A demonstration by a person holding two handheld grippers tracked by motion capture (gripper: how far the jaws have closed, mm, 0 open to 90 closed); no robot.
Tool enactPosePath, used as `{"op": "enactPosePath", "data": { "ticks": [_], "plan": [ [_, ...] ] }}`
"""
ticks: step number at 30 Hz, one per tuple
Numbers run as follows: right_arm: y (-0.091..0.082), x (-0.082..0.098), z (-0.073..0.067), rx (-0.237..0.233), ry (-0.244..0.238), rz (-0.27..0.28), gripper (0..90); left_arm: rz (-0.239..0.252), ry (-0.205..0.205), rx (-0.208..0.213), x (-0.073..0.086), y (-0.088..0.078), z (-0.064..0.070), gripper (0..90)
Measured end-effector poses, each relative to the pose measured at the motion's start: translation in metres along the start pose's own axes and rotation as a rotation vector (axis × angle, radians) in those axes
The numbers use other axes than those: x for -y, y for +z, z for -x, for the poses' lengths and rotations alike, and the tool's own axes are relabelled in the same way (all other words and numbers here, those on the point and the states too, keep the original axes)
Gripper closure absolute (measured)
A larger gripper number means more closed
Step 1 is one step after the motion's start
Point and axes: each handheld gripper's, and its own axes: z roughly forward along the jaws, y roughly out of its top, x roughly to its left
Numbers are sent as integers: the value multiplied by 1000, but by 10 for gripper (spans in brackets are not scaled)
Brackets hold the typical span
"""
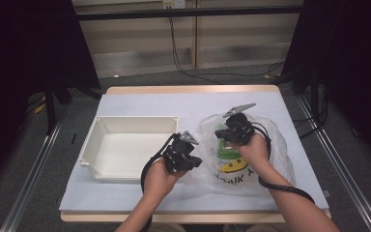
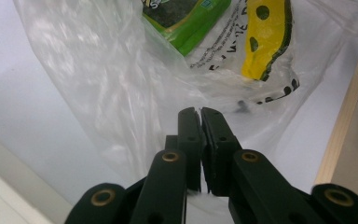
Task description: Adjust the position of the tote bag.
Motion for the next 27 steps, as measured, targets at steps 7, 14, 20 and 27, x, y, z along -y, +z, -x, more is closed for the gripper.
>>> {"op": "enactPosePath", "data": {
  "ticks": [7,14,20,27],
  "plan": [
    [0,1,20,-6,47,0,900,-5,-27,7,2,2,-3,900],
    [-9,3,41,-5,108,39,891,0,-18,6,2,-1,-9,900],
    [-22,5,31,-9,75,36,732,31,-26,10,0,0,-5,900],
    [-36,8,14,53,12,12,538,25,-33,25,0,6,-4,900]
  ]
}}
